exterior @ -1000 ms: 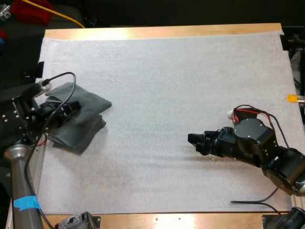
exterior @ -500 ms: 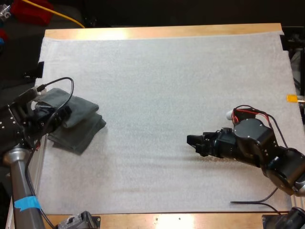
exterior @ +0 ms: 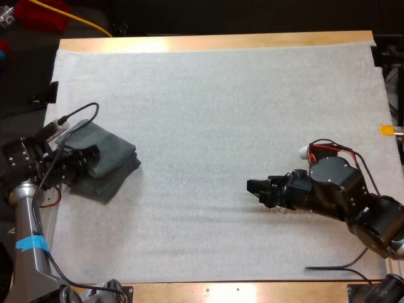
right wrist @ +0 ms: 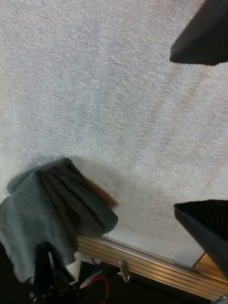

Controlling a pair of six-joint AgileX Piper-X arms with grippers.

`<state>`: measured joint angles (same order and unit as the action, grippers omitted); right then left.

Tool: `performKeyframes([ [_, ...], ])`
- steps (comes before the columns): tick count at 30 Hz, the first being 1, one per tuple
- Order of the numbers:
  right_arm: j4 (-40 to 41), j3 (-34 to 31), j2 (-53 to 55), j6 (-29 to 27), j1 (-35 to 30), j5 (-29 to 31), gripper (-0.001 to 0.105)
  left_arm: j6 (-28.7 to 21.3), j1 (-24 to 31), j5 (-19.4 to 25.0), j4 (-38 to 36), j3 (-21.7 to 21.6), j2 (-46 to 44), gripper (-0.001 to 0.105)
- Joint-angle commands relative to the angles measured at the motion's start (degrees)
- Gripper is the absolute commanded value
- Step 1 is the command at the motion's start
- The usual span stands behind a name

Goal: Pick towel from pile, fold and stack

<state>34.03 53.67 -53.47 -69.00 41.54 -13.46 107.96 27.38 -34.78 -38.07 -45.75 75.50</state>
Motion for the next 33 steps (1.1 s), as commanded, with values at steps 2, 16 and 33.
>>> performKeyframes([
  [2, -0.40, 0.19, 0.36, -0.09, -0.01, -0.55, 0.059, -0.35, -0.05, 1.83, -1.33, 0.83, -0.10, 0.003],
  [16, -0.40, 0.19, 0.36, -0.09, -0.01, -0.55, 0.059, -0.35, -0.05, 8.10, -6.97, 4.18, -0.10, 0.042],
  [33, -0.40, 0.19, 0.36, -0.09, -0.01, -0.55, 0.059, -5.95, -0.05, 20.80, -15.13, -2.13, -11.23, 0.062],
])
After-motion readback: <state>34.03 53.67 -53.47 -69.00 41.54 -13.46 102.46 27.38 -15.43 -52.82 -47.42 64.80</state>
